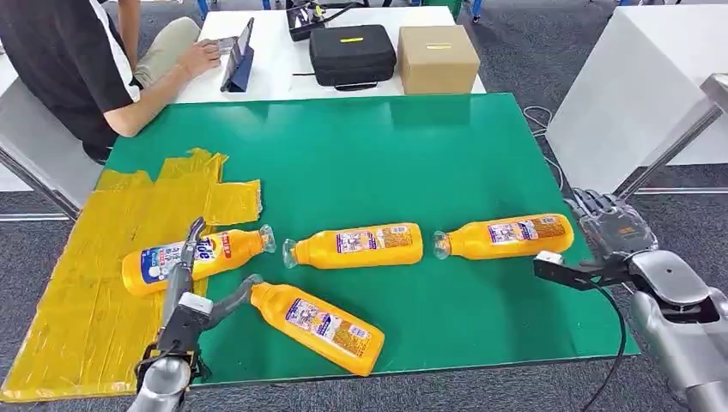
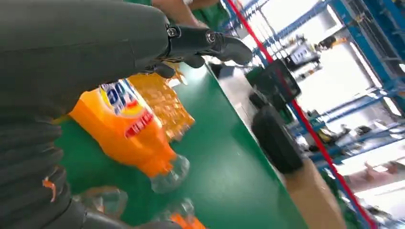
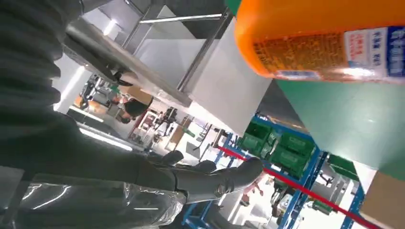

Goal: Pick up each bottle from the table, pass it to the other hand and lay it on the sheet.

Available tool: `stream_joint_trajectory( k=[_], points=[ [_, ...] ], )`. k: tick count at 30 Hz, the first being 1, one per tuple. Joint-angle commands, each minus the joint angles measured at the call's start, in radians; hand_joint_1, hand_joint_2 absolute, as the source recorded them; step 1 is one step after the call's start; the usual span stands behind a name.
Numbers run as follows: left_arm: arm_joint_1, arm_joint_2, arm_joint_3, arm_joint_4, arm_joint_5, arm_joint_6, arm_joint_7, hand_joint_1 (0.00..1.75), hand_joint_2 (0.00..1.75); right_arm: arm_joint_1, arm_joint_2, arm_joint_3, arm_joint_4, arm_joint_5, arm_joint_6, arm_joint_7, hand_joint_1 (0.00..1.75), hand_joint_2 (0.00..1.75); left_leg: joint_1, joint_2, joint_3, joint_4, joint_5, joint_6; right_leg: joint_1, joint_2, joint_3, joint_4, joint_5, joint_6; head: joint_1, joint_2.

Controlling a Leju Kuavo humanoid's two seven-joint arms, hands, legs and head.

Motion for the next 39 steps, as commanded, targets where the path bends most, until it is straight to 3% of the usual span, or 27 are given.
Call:
stream_joint_trajectory(
  k=[1,6,13,21,28,39],
  points=[
    [0.102,0.027,-0.038,-0.347,0.131,-0.173,0.023,0.0,1.75,-0.139,0.103,0.079,0.253,0.02,0.01,-0.008,0.0,1.75,0.002,0.004,0.002,0.0,-0.002,-0.002,0.002,0.004,0.001,-0.002,0.001,-0.001,0.0,0.0],
    [0.146,0.058,-0.08,-0.505,0.191,-0.261,0.023,0.0,1.75,-0.084,0.127,0.059,0.264,0.026,-0.02,-0.004,0.0,1.75,0.002,0.002,0.001,0.0,-0.001,-0.002,0.002,0.002,0.002,-0.002,0.0,-0.001,0.0,0.0],
    [0.182,0.081,-0.126,-0.583,0.174,-0.256,0.008,0.0,1.75,-0.104,0.192,0.068,0.326,0.105,-0.039,0.039,0.0,1.75,0.002,0.003,0.004,-0.001,-0.001,-0.004,0.002,0.003,0.004,-0.003,0.001,-0.002,0.0,0.0],
    [0.173,0.059,-0.131,-0.588,0.152,-0.238,0.017,0.0,1.75,-0.114,0.211,0.083,0.352,0.176,-0.093,0.081,0.0,1.75,0.002,0.002,0.002,-0.001,-0.001,-0.002,0.001,0.002,0.002,-0.002,0.0,-0.001,0.0,0.0],
    [0.177,0.049,-0.118,-0.57,0.13,-0.232,0.014,0.0,1.75,-0.14,0.267,0.047,0.314,0.274,-0.218,0.14,0.0,1.75,0.002,0.004,0.004,-0.001,-0.001,-0.003,0.001,0.004,0.003,-0.002,0.0,-0.001,0.0,0.0],
    [0.187,0.037,-0.103,-0.528,0.126,-0.218,0.012,0.0,1.75,-0.125,0.294,0.018,0.215,0.339,-0.246,0.179,0.0,1.75,0.001,0.002,0.002,-0.001,0.0,-0.002,0.0,0.002,0.002,-0.001,0.0,-0.001,0.0,0.0]
  ],
)
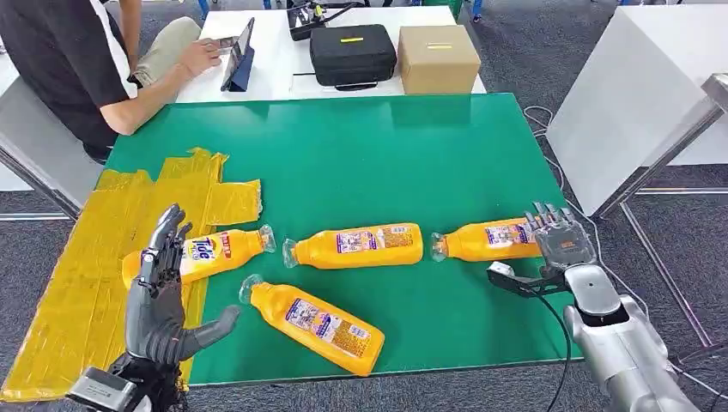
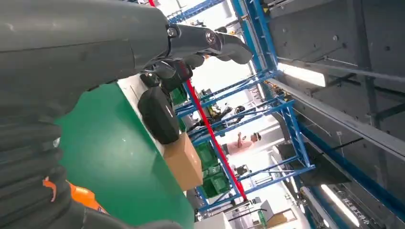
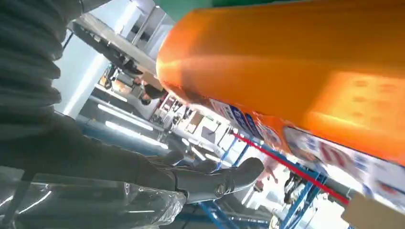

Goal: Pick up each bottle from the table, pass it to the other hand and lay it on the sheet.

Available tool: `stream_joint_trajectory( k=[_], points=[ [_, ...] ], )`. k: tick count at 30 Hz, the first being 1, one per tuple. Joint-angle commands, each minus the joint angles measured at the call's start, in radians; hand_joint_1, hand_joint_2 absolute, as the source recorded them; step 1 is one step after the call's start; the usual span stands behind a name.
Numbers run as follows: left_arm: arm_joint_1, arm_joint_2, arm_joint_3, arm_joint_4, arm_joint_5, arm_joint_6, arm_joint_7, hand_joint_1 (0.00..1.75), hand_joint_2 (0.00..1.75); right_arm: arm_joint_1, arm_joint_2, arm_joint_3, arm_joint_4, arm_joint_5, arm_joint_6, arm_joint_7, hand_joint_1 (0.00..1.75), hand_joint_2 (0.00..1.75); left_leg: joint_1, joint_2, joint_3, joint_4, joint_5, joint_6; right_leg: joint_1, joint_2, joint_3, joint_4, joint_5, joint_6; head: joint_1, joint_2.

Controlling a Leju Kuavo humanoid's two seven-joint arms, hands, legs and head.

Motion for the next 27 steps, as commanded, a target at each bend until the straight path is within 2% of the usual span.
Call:
stream_joint_trajectory(
  k=[1,6,16,22,27],
  points=[
    [-0.006,0.003,0.008,0.07,0.001,0.009,0.002,0.0,1.75,-0.04,0.067,-0.032,-0.036,0.016,-0.012,0.012,0.0,1.75,0.0,0.002,0.001,-0.001,0.0,-0.002,0.0,0.002,0.001,-0.001,0.0,0.0,0.0,0.0],
    [-0.007,0.002,0.009,0.071,0.004,0.009,0.001,0.0,1.75,-0.043,0.07,-0.034,-0.029,0.01,-0.007,0.009,0.0,1.75,0.0,0.002,0.002,-0.001,0.0,-0.002,0.0,0.002,0.001,-0.001,0.0,-0.001,0.0,0.0],
    [-0.05,0.006,-0.014,0.132,0.031,-0.012,-0.008,0.0,1.75,-0.161,0.049,-0.035,0.205,-0.085,0.157,-0.081,0.0,1.75,0.0,0.002,0.003,-0.001,0.0,-0.003,0.0,0.001,0.003,-0.002,0.0,-0.001,0.0,0.0],
    [-0.054,0.006,-0.017,0.133,0.034,-0.017,-0.006,0.0,1.75,-0.173,0.048,-0.031,0.249,-0.098,0.174,-0.092,0.0,1.75,0.0,0.0,0.002,0.0,0.0,-0.001,0.0,0.0,0.001,-0.001,0.0,0.0,0.0,0.0],
    [-0.066,0.006,-0.022,0.148,0.036,-0.022,-0.001,0.0,1.75,-0.243,0.058,-0.004,0.364,-0.086,0.176,-0.099,0.0,1.75,0.0,0.002,0.002,-0.001,0.0,-0.002,0.0,0.001,0.002,-0.001,0.0,0.0,0.0,0.0]
  ],
)
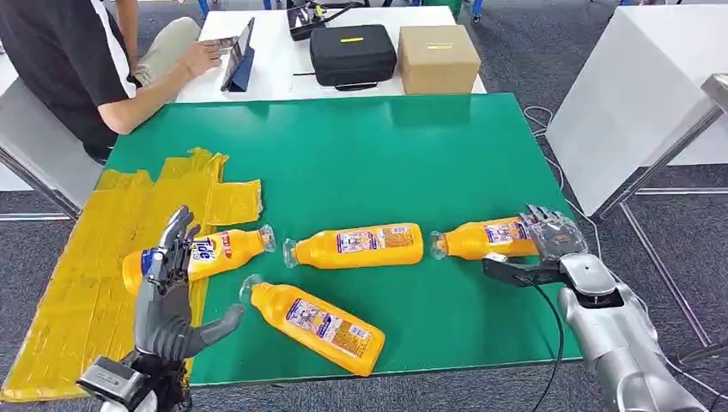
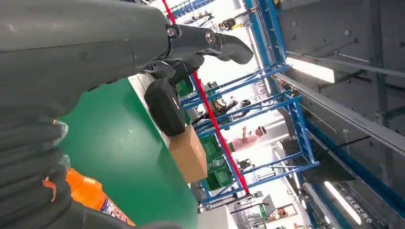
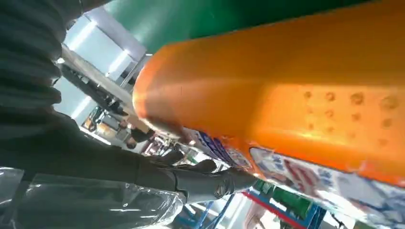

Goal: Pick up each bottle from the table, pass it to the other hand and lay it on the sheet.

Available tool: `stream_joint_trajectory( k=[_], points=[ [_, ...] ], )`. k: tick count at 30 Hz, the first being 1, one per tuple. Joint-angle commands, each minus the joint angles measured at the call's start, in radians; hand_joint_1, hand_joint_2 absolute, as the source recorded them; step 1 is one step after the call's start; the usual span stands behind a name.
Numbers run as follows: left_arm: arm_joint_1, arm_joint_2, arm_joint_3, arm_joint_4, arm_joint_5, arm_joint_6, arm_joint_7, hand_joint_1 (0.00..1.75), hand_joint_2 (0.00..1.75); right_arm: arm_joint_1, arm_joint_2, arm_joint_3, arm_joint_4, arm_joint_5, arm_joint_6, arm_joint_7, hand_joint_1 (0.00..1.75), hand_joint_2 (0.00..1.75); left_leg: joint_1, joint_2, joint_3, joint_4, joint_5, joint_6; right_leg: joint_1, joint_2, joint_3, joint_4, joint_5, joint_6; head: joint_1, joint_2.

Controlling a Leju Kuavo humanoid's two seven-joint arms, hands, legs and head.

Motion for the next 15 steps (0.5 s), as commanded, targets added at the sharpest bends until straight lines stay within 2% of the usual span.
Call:
stream_joint_trajectory(
  k=[1,5,15],
  points=[
    [-0.047,0.006,-0.023,0.088,0.004,-0.008,0.006,0.0,1.75,-0.157,0.03,0.036,0.27,0.02,0.006,-0.01,0.0,1.75,0.001,0.002,0.003,-0.001,-0.001,-0.003,0.001,0.001,0.004,-0.002,0.0,-0.001,0.0,0.0],
    [-0.048,0.008,-0.028,0.099,0.004,-0.007,0.006,0.0,1.75,-0.193,0.046,0.059,0.323,0.037,-0.006,-0.008,0.0,1.75,0.001,0.003,0.003,-0.001,0.0,-0.003,0.001,0.003,0.003,-0.002,0.001,-0.001,0.0,0.0],
    [-0.05,0.006,-0.03,0.106,0.008,-0.01,0.009,0.0,1.75,-0.201,0.05,0.069,0.346,0.043,-0.014,-0.005,0.0,1.75,0.001,0.001,0.004,-0.001,0.001,-0.002,0.001,0.001,0.005,-0.002,0.001,-0.001,0.0,0.0]
  ],
)
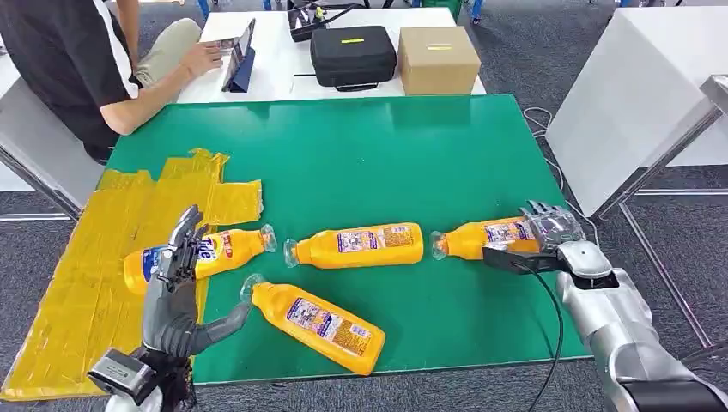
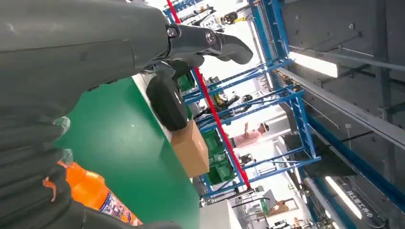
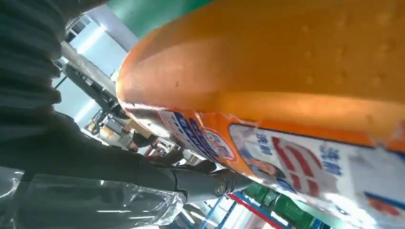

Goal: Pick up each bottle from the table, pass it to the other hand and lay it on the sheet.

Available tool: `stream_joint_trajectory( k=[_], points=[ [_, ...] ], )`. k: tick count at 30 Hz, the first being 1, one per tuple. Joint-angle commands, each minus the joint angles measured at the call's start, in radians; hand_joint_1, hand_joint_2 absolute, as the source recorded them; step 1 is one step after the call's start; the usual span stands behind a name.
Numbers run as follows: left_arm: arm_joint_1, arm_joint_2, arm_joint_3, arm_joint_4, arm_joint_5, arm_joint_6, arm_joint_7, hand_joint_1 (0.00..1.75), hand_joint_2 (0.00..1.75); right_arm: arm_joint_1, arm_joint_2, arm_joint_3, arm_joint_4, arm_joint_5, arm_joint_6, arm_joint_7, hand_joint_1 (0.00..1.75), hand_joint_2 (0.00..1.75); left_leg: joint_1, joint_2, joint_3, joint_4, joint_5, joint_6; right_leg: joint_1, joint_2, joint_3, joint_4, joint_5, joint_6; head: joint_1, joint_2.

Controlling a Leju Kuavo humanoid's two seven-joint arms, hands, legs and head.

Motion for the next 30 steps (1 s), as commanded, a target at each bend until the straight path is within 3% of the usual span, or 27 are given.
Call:
stream_joint_trajectory(
  k=[1,10,11,12,13,14,15,16,30],
  points=[
    [-0.037,0.004,-0.021,0.079,0.007,-0.006,0.007,0.0,1.75,-0.067,0.038,0.05,0.161,0.008,-0.008,0.005,0.0,1.75,0.001,0.001,0.003,-0.001,0.0,-0.003,0.001,0.001,0.003,-0.002,0.0,-0.001,0.0,0.0],
    [-0.049,-0.009,-0.032,0.122,0.017,-0.012,0.014,0.0,1.75,-0.064,0.047,0.059,0.235,-0.008,0.0,-0.005,0.0,1.75,0.001,0.001,0.006,-0.002,0.001,-0.003,0.001,0.0,0.007,-0.003,0.001,-0.001,0.0,0.0],
    [-0.052,-0.01,-0.032,0.126,0.018,-0.013,0.014,0.0,1.75,-0.055,0.045,0.053,0.232,-0.021,0.004,-0.017,0.09,1.75,0.001,0.001,0.007,-0.001,0.0,-0.002,0.001,0.0,0.007,-0.003,0.001,-0.001,0.0,0.0],
    [-0.054,-0.01,-0.032,0.129,0.02,-0.015,0.014,0.0,1.75,-0.047,0.042,0.049,0.229,-0.032,0.009,-0.028,0.68,1.75,0.001,0.0,0.008,-0.001,0.0,-0.002,0.001,-0.001,0.008,-0.002,0.001,0.0,0.0,0.0],
    [-0.056,-0.011,-0.032,0.131,0.02,-0.015,0.014,0.0,1.75,-0.038,0.038,0.048,0.226,-0.039,0.013,-0.037,0.68,1.75,0.002,0.0,0.008,-0.001,0.001,-0.003,0.001,-0.001,0.008,-0.003,0.001,0.0,0.0,0.0],
    [-0.056,-0.011,-0.032,0.131,0.02,-0.015,0.014,0.0,1.75,-0.038,0.038,0.048,0.226,-0.039,0.013,-0.037,0.99,1.75,0.001,0.0,0.009,-0.001,0.001,-0.002,0.001,-0.001,0.009,-0.003,0.001,0.0,0.0,0.0],
    [-0.059,-0.011,-0.032,0.133,0.023,-0.017,0.014,0.0,1.75,-0.028,0.035,0.041,0.22,-0.061,0.028,-0.057,1.57,1.75,0.001,0.0,0.009,-0.001,0.0,-0.002,0.001,-0.001,0.009,-0.002,0.001,0.0,0.001,0.0],
    [-0.061,-0.011,-0.032,0.132,0.025,-0.019,0.015,0.0,1.75,-0.014,0.032,0.032,0.209,-0.092,0.043,-0.088,1.71,1.75,0.002,0.0,0.009,-0.001,0.001,-0.003,0.002,-0.001,0.01,-0.003,0.002,0.0,0.0,0.0],
    [-0.071,-0.014,-0.039,0.158,0.033,-0.02,0.012,0.0,1.75,0.047,0.0,0.019,0.21,-0.304,0.193,-0.239,1.75,1.75,0.003,-0.003,0.013,-0.002,0.001,-0.002,0.002,-0.004,0.005,-0.006,0.002,0.001,0.0,0.0]
  ],
)
